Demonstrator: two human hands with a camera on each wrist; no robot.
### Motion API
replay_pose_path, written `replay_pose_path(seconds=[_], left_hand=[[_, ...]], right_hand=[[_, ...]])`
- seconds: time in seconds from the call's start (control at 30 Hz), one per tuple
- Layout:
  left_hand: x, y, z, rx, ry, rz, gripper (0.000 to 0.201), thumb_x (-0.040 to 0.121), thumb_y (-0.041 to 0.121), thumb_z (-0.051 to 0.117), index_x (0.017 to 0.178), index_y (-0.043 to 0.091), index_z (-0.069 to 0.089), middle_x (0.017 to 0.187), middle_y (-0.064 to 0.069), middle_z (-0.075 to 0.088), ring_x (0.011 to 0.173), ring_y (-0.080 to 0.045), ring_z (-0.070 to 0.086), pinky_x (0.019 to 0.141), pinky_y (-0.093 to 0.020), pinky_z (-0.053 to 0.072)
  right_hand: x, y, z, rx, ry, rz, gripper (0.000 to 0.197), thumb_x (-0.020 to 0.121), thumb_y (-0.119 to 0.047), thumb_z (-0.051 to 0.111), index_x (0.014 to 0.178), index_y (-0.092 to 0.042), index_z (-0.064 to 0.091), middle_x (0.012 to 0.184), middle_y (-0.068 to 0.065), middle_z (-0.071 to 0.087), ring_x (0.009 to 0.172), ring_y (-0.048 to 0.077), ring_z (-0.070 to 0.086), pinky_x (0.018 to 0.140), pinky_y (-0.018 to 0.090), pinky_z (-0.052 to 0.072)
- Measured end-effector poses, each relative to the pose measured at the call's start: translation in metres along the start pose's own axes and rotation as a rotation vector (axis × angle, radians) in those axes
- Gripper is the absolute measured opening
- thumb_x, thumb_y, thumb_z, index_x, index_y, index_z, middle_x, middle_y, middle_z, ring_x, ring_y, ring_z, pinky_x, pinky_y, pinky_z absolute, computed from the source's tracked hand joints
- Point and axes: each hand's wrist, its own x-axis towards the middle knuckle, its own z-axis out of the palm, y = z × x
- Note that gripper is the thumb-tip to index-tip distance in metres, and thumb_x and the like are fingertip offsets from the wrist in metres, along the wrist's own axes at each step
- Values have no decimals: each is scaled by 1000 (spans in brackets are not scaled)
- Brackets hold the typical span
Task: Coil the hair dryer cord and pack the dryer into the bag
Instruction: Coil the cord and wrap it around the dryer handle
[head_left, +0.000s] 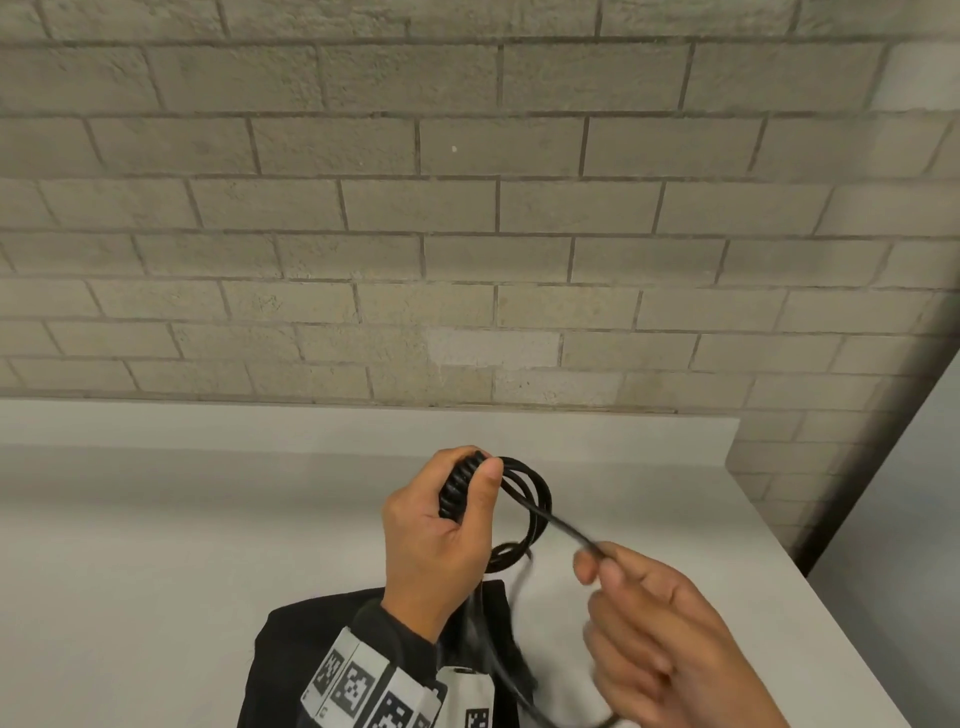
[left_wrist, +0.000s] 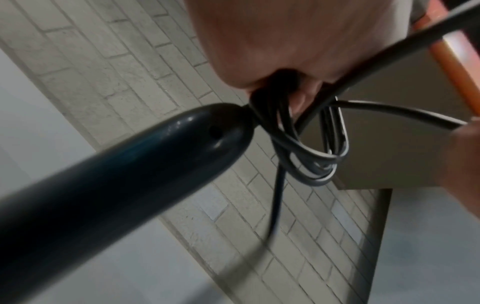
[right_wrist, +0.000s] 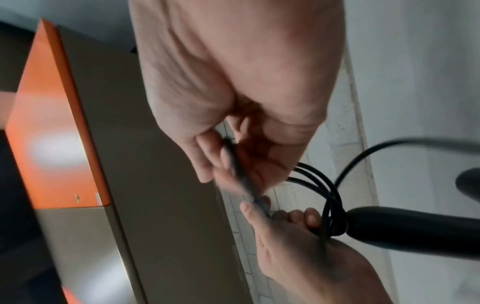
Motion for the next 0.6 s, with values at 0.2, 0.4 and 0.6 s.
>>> replay_pose_path(seconds=[0.2, 0.4, 0.6], left_hand=[[11, -17, -15, -10, 68, -100, 34, 89, 63, 53, 86, 31, 66, 58, 11, 55, 49, -5, 49, 51, -26, 44], [8, -16, -21, -35, 12, -102, 37, 89, 63, 54, 89, 28, 67, 57, 12, 55, 48, -1, 47, 50, -23, 42], [12, -23, -29, -40, 40, -141, 39, 88, 63, 56, 86, 27, 68, 55, 13, 53, 48, -7, 46, 52, -27, 41]], right_hand=[[-19, 9, -32, -558, 93, -157, 44, 54, -41, 91, 54, -14, 56, 58, 15, 53, 53, 17, 52, 57, 17, 41], [-19, 24, -48, -147, 340, -516, 13, 98, -12, 47, 106, -5, 55, 106, 16, 64, 97, 26, 63, 100, 40, 45], [-42, 17, -69, -293, 301, -172, 47, 40, -26, 98, 59, -6, 59, 49, 14, 44, 32, 11, 30, 38, 10, 31]])
